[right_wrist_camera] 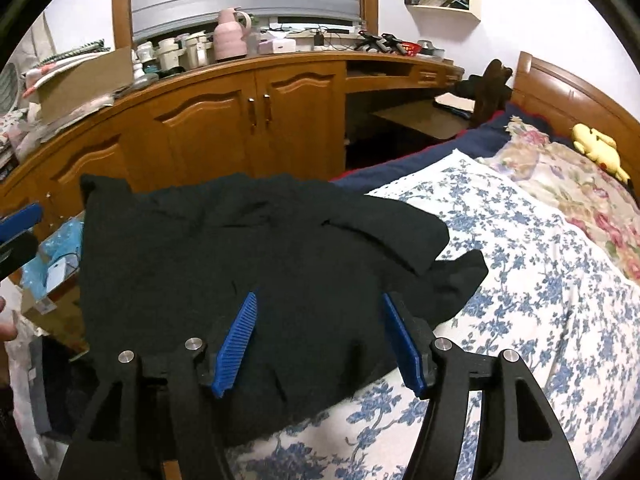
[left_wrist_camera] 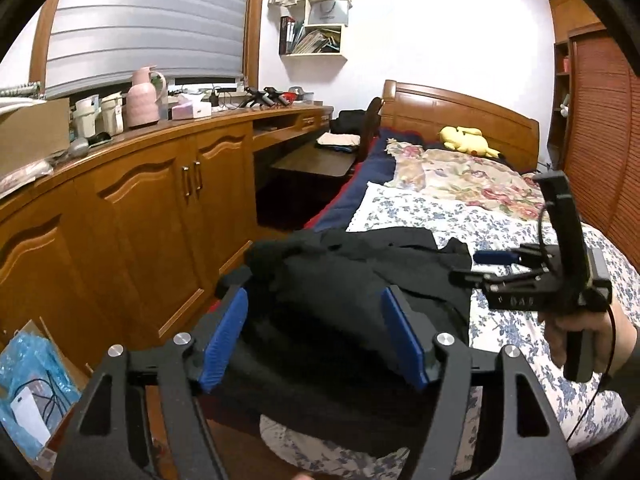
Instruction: Fold large clothes
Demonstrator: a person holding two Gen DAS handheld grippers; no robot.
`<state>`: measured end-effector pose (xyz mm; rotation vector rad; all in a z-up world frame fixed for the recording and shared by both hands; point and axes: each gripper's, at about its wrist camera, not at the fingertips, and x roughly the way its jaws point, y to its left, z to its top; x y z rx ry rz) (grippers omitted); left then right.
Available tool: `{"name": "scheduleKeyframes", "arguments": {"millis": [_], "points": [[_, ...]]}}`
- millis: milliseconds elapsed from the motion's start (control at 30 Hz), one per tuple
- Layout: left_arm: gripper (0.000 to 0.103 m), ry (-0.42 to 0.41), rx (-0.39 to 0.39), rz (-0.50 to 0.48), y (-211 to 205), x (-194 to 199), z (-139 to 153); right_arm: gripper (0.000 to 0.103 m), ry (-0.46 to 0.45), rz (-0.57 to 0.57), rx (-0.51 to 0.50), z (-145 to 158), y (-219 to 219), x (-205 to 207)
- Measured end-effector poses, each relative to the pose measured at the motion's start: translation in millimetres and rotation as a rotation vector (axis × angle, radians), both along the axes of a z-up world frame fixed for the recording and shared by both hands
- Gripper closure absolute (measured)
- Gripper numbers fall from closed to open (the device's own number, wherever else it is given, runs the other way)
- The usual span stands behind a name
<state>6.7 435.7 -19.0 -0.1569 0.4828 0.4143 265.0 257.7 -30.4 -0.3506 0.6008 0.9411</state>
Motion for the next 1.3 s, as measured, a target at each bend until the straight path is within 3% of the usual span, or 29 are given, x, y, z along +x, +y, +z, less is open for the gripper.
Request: {"name": "scheduleKeyframes", "arguments": {"millis": [400, 700, 1100, 1300], "points": [[0.025, -0.005, -0.001, -0.077, -43.5, 28.9, 1.1, 0.036, -0.007, -0.013, 0.051, 2.4, -75.2, 8.9], [0.024, 0.004, -0.010, -0.193, -118.9, 53.6, -9.2, 0.031, -0.016, -0.062, 0.095, 5.9, -157.6, -14.8], [0.024, -0.002, 0.001, -0.364, -231.7, 76.5, -20.8, 0.018, -0.068, -0.220, 0.138, -2.0, -274.7, -47.8], [0.024, -0.012, 0.007, -0.414, -281.1, 82.0, -24.5, 0.016, -0.072, -0.355, 0.155, -10.7, -325.7, -66.4]]}}
